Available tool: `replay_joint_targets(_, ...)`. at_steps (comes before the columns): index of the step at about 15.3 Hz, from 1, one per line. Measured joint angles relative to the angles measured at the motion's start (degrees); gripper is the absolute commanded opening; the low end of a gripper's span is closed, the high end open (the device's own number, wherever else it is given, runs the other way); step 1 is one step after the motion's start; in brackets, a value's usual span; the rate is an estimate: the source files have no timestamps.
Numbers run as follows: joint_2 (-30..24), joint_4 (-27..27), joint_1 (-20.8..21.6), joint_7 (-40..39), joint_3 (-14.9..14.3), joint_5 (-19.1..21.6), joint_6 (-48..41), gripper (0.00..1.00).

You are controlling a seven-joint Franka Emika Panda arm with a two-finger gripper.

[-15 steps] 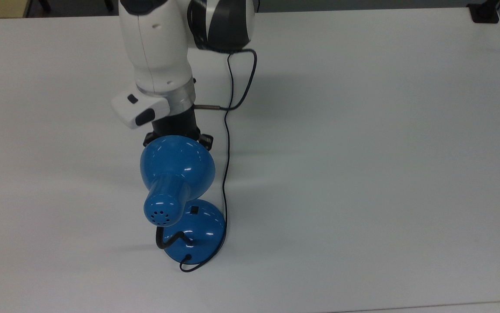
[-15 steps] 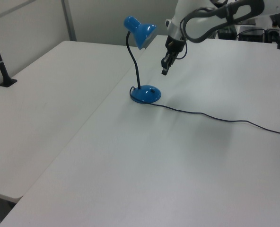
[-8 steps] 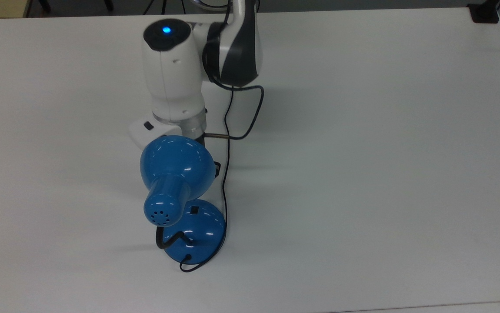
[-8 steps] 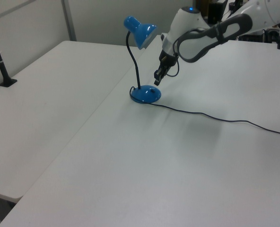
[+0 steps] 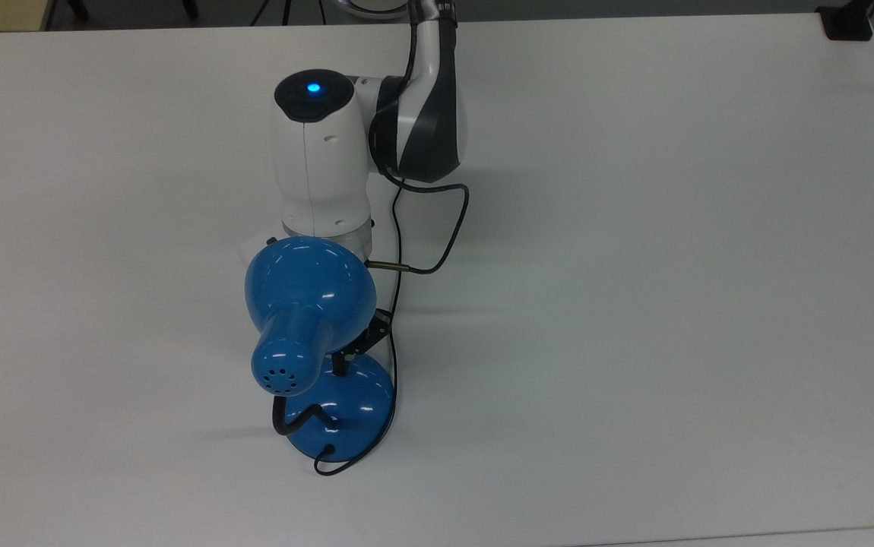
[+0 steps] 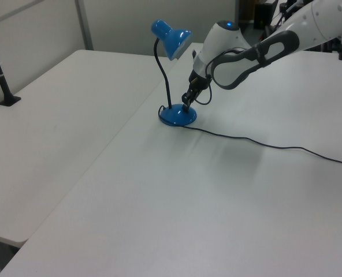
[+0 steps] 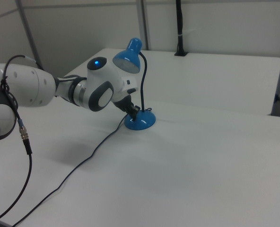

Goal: Turn on the lamp

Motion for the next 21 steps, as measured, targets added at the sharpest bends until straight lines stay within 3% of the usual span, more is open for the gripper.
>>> replay_joint_targets(11, 0.32, 1.48, 0.24, 0.66, -0.02, 0.00, 0.83, 0.00)
replay_joint_targets(13, -1.46, 1.28, 0.23, 0.88, -0.09, 0.00, 0.21, 0.02)
replay_joint_targets(15, -4.79, 0.68, 0.17, 0.95, -0.37, 0.00, -6.31, 0.05)
replay_joint_targets(18, -11.69, 0.34, -0.15, 0.94, -0.98, -2.57, -23.11, 0.19)
replay_joint_targets(19, -14.16, 0.26, -0.42, 0.94, -1.00, -4.21, -28.58, 0.32)
replay_joint_targets(21, -18.50, -0.11, -1.08, 0.94, -1.05, -6.53, -37.82, 0.74)
